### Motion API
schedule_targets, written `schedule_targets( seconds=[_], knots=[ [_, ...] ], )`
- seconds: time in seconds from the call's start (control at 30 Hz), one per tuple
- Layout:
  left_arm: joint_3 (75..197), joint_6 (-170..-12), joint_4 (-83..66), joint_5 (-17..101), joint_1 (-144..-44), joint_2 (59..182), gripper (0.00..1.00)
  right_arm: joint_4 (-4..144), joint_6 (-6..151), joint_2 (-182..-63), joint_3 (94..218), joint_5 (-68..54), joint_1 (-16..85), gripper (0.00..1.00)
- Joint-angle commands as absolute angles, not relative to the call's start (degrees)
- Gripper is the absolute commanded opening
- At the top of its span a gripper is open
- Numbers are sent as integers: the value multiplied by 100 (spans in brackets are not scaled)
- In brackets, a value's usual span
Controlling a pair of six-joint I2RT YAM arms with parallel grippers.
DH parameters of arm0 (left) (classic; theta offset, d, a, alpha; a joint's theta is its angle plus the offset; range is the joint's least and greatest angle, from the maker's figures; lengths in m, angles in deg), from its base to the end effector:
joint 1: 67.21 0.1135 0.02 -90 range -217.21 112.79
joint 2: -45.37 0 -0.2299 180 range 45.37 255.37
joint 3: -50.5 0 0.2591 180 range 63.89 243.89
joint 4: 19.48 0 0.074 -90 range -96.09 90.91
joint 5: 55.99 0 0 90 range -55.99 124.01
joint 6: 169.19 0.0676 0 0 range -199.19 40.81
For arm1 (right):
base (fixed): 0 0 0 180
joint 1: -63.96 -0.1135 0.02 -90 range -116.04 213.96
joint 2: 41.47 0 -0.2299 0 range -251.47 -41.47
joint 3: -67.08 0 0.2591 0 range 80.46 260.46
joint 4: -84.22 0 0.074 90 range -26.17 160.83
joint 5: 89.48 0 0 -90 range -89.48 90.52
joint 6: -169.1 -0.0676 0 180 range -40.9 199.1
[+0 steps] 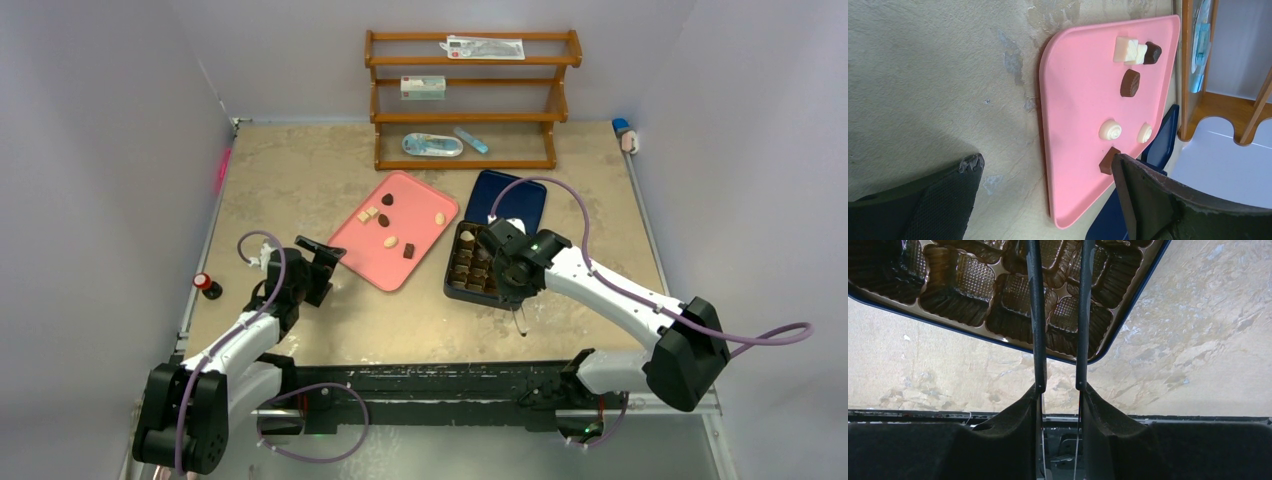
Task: Pack the chocolate
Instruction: Place the fake chocolate in the packing box.
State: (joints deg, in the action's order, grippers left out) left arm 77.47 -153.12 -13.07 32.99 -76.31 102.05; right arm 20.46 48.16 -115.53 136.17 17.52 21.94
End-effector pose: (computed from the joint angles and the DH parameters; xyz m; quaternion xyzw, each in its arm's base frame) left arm 0.2304 -0.0357 0.0937 -0.4813 0.7504 -0.2943 0.3445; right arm 0.2103 0.1629 0.1829 -0.0667 0.9701 -0.0083 0.2331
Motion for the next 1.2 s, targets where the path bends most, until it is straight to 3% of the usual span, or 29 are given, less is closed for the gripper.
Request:
schedule_targets(
  seconds=[0.0, 0.53, 1.17],
  knots=[
    [7729, -15291, -1338, 3348, -7593, 10257, 100, 2042, 4706, -11488, 13583, 1828, 2207, 33],
    [7763, -15299, -1348, 3336, -7591, 10281, 100, 2201, 5158, -11640, 14224, 1779, 2204, 26],
    [7893, -15293, -1255, 3313, -7591, 10315, 100, 2528, 5666, -13069, 15582, 1304, 1450, 24]
  ],
)
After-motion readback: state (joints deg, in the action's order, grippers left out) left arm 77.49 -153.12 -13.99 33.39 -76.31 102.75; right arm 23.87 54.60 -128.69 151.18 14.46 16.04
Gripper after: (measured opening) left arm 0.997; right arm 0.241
